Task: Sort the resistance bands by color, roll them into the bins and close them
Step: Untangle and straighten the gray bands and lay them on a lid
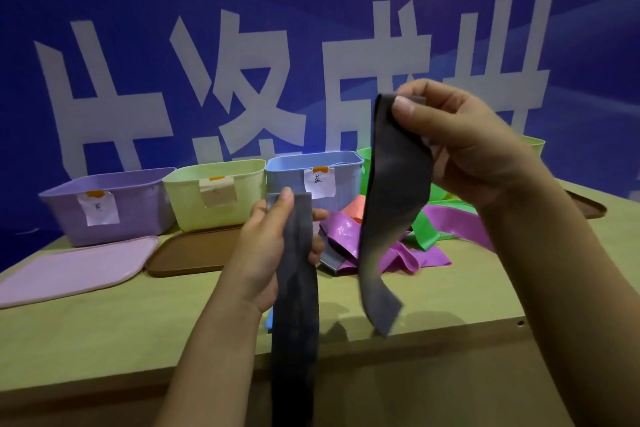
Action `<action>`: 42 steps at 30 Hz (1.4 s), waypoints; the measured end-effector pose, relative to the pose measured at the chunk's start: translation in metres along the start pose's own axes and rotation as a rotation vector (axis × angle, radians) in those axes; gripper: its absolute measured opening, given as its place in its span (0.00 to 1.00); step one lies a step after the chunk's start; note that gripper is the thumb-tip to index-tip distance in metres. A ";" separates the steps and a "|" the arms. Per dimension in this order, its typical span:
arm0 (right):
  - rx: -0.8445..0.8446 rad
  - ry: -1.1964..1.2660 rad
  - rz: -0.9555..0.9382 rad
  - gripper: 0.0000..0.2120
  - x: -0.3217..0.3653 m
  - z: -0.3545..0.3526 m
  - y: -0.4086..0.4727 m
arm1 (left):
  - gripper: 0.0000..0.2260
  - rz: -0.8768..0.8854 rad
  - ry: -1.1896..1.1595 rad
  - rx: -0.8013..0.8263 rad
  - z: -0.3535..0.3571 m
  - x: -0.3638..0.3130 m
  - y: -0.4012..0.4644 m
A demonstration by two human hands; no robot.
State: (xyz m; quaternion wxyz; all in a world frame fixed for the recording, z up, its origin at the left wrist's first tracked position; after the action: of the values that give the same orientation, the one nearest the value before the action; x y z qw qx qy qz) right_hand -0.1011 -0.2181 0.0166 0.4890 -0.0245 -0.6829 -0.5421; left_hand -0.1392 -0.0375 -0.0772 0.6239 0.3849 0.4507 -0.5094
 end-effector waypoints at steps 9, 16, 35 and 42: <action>-0.062 -0.129 0.006 0.10 -0.025 0.026 -0.030 | 0.11 0.183 0.036 -0.069 0.007 -0.007 -0.009; -0.285 -0.092 -0.036 0.08 -0.066 0.034 -0.058 | 0.13 0.196 -0.008 -0.008 0.008 -0.004 -0.015; -0.346 -0.236 -0.121 0.06 -0.078 0.027 -0.064 | 0.10 0.248 0.018 0.127 0.015 0.004 -0.018; -0.350 -0.257 -0.136 0.05 -0.078 0.026 -0.064 | 0.08 0.317 0.063 0.177 0.012 0.005 -0.018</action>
State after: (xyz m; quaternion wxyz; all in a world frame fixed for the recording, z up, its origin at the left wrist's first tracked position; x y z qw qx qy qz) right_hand -0.1135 -0.1858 -0.0820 0.3485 -0.1315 -0.6353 -0.6765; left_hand -0.1542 -0.0536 -0.0789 0.6454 0.5204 0.3572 -0.4302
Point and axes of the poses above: each hand's wrist, its own y-axis towards the middle knuckle, its own z-axis out of the palm, x = y × z, the point moved 3 cm from there along y, towards the middle knuckle, and after that the axes turned 11 degrees about -z, right-handed, at the moved point
